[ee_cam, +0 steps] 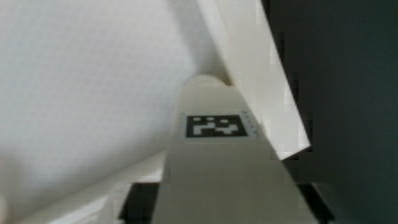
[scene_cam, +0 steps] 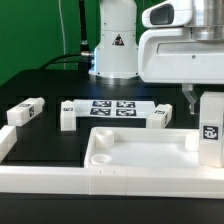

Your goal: Assemble desk

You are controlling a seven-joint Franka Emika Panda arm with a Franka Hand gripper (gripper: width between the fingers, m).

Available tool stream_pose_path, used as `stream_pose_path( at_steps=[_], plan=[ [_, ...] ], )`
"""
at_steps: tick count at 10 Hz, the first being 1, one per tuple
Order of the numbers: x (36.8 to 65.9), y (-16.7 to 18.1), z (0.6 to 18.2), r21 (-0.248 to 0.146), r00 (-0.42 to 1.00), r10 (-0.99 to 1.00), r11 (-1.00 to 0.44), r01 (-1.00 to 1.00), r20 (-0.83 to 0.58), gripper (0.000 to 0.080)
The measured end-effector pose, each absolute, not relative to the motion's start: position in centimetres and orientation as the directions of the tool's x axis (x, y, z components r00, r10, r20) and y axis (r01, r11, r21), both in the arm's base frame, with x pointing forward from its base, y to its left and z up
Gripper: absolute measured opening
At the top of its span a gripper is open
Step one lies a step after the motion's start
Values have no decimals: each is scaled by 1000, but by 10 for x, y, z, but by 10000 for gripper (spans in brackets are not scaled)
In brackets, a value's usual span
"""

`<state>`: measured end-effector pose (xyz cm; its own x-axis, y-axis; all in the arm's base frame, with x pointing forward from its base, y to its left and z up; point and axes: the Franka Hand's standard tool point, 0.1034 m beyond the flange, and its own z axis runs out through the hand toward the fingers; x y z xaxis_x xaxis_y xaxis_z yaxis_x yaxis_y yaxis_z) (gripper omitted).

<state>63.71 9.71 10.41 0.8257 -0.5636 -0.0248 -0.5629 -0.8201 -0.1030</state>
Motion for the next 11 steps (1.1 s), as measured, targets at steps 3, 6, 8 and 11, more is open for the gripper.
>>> stream_pose_path(
  at_steps=[3,6,8,11],
  plan=[
    [637,99,104,-93,681,-730,-676,-731,-53,290],
    [636,100,103,-91,622,-780,-617,-782,-63,290],
    [636,100,104,-95,681,-730,-675,-731,-55,536],
    [639,103,106,-109,840,-542,-833,-542,-29,643]
  ],
)
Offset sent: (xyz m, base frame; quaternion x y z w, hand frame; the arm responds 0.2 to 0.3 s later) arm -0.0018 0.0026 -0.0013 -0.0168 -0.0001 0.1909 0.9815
